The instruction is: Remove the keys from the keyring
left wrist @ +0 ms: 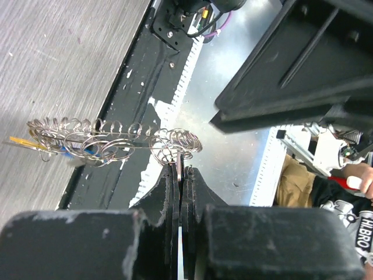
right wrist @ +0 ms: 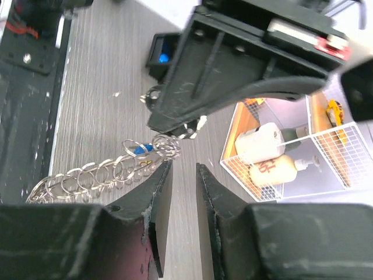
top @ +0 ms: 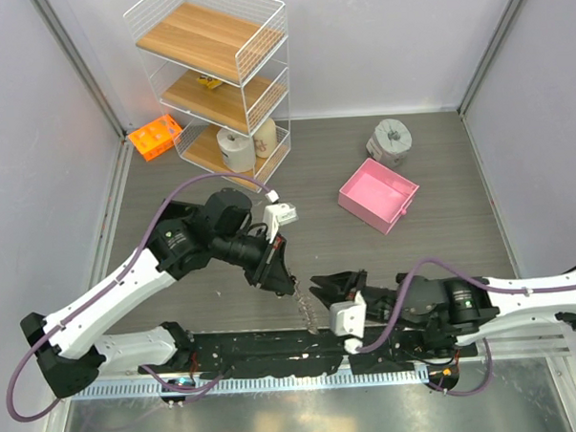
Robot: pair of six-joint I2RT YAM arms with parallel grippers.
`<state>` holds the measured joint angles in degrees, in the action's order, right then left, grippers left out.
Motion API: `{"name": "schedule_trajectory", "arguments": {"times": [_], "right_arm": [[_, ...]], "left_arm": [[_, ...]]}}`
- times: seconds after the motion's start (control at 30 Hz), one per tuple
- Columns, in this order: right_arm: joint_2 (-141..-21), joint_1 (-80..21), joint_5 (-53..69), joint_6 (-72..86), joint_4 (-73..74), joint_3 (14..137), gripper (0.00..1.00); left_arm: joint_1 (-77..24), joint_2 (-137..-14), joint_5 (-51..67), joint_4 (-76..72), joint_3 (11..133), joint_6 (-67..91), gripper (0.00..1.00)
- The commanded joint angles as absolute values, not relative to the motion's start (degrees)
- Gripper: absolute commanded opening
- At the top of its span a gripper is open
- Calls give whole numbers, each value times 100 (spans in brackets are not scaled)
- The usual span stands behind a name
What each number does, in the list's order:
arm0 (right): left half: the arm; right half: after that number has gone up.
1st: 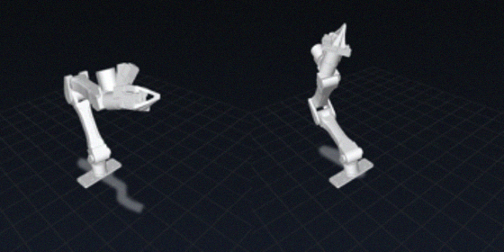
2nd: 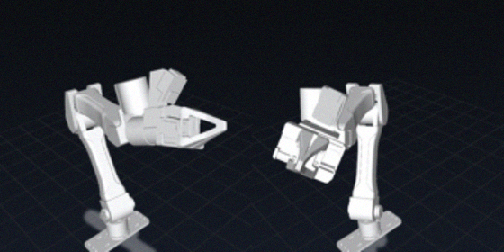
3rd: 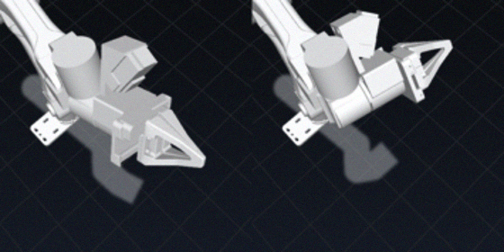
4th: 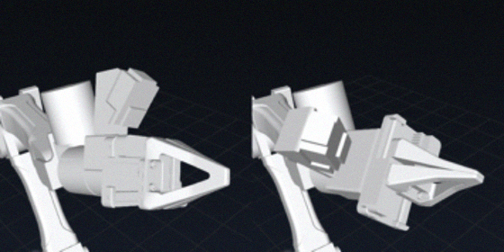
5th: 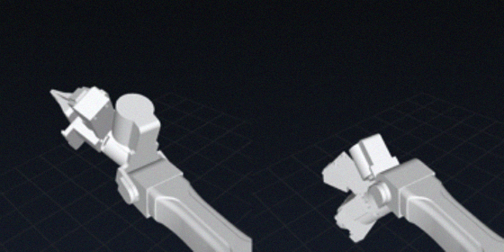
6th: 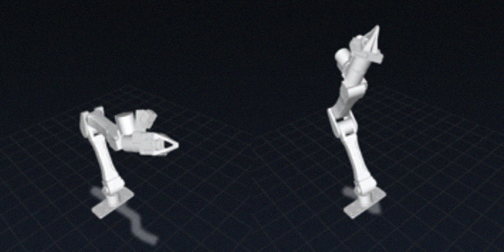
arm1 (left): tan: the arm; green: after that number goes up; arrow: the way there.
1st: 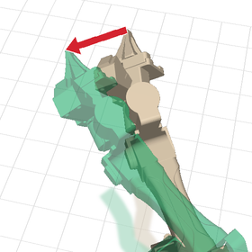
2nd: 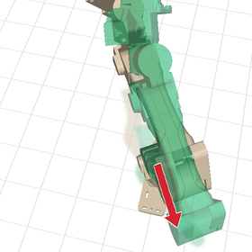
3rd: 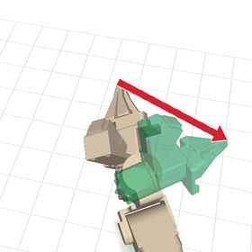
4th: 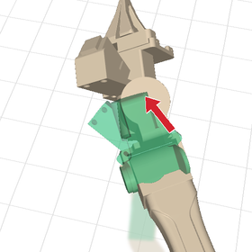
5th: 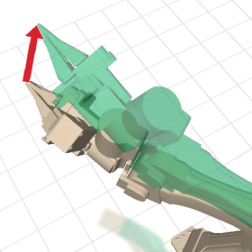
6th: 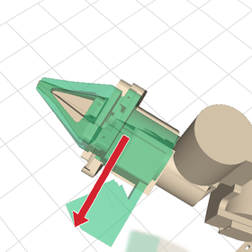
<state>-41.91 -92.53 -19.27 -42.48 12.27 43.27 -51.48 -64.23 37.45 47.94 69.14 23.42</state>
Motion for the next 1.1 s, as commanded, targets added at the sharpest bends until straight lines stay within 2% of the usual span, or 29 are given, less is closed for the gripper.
{"name": "schedule_trajectory", "arguments": {"times": [0.0, 0.23, 0.53, 0.8, 1.07], "right_arm": [[-3648, -9290, -2013, -3648, 624, 4166, 30], [-3331, -9203, -2057, -2681, 405, 4069, 31], [-3559, -8588, -1109, -1803, 132, 3920, 31], [-3788, -7972, -352, -1626, -343, 3814, 30], [-4104, -7778, 263, -1565, -562, 3911, 30]], "left_arm": [[-5115, -6214, 4104, 4421, 7031, 1899, 0], [-5115, -6135, 4298, 4395, 7154, 1521, 0], [-5115, -5924, 4482, 4342, 7233, 1283, 0], [-5115, -5792, 4658, 4394, 7233, 1134, 0], [-5115, -5757, 4729, 4474, 7295, 1028, 0]]}}
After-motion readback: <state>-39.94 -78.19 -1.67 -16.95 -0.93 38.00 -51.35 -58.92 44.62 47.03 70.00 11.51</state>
